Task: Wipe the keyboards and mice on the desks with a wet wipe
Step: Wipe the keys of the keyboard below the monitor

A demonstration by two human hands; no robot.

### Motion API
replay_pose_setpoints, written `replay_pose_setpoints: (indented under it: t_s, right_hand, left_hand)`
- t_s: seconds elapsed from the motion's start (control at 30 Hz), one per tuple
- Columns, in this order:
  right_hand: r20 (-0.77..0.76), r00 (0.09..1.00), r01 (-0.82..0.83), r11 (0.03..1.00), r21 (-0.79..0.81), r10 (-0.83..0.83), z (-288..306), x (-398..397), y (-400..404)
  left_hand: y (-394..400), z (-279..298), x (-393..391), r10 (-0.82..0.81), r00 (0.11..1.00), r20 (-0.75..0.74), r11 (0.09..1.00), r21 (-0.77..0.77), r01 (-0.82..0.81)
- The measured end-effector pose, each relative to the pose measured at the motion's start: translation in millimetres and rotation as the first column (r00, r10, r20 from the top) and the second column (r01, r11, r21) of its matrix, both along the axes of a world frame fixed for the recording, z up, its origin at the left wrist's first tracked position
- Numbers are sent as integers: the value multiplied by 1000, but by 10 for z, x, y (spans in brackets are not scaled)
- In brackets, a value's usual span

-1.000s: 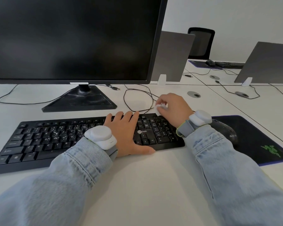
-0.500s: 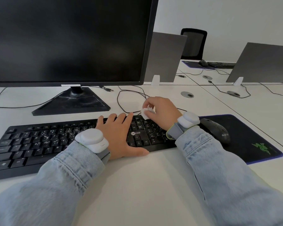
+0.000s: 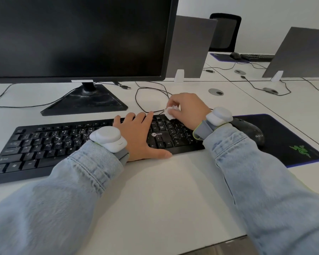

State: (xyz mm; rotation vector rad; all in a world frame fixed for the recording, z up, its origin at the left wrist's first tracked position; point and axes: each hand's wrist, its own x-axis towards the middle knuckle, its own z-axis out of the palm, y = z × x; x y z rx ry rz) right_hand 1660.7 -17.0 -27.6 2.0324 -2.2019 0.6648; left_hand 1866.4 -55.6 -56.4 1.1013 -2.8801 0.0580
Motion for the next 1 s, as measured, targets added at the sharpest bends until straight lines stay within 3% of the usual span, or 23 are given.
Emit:
replay_pose_setpoints:
  t_s: [0.23, 0.47, 0.63, 0.73, 0.83, 0.93, 1.0]
  right_hand:
    - [16, 995, -95, 993, 63, 94, -27, 56, -2]
    - [13, 1000, -15, 992, 121, 14, 67, -85, 50]
    - [-63, 989, 146, 968, 204, -136, 140, -270, 109]
    - [-55, 979, 202, 973, 111, -197, 94, -266, 90]
    - [56, 997, 62, 998, -21, -61, 33, -80, 33]
    - [47, 995, -89, 996, -25, 90, -41, 132, -11]
    - [44, 994, -103, 995, 5, 103, -64, 150, -11]
  left_hand:
    - [13, 7, -8, 6, 1000, -1, 1000, -12, -6]
    - [17, 11, -1, 10, 1000, 1, 1000, 9, -10]
    - [10, 18, -1, 6, 1000, 3, 1000, 21, -6]
    - [5, 13, -3, 2, 1000, 6, 1000, 19, -2]
    - [12, 6, -5, 4, 1000, -8, 1000, 15, -4]
    - [18, -13, -10, 6, 1000, -23, 1000, 0, -6]
    - [14, -18, -9, 10, 1000, -24, 1000, 0, -10]
